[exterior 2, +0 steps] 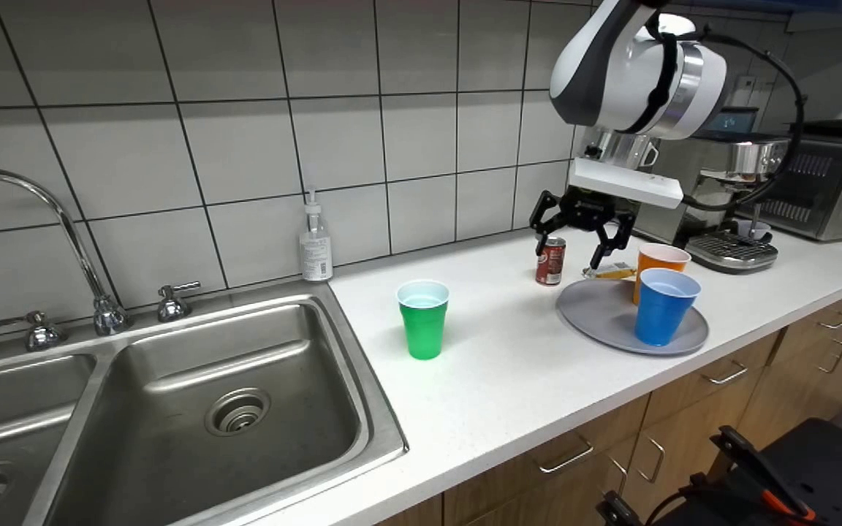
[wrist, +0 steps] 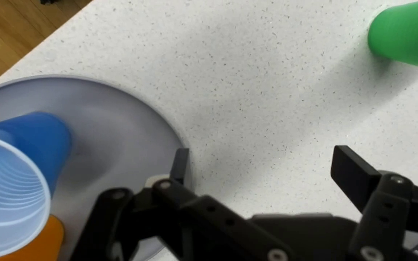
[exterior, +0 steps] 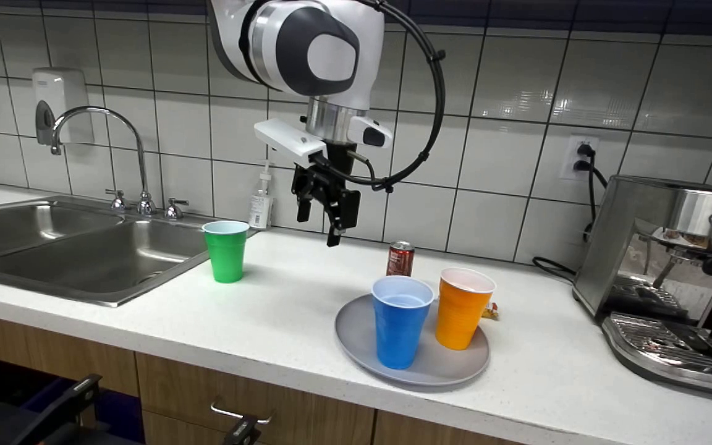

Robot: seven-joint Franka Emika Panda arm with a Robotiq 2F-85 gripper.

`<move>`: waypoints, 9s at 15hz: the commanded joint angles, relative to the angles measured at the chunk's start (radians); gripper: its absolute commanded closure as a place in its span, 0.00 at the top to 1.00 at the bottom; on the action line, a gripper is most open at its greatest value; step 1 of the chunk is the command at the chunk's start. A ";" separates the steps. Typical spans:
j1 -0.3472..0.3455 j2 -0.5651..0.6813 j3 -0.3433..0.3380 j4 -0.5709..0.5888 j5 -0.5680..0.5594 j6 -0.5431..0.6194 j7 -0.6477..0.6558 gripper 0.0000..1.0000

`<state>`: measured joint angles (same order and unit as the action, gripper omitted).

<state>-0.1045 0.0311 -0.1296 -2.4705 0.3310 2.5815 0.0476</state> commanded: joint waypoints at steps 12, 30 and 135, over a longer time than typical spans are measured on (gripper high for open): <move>-0.002 -0.007 0.013 0.025 0.002 -0.008 -0.034 1.00; 0.047 0.114 0.111 0.169 0.046 -0.016 -0.084 1.00; 0.003 0.050 0.196 0.217 0.081 -0.225 -0.444 0.01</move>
<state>-0.0748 0.1532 0.0924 -2.2278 0.3920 2.4563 -0.2968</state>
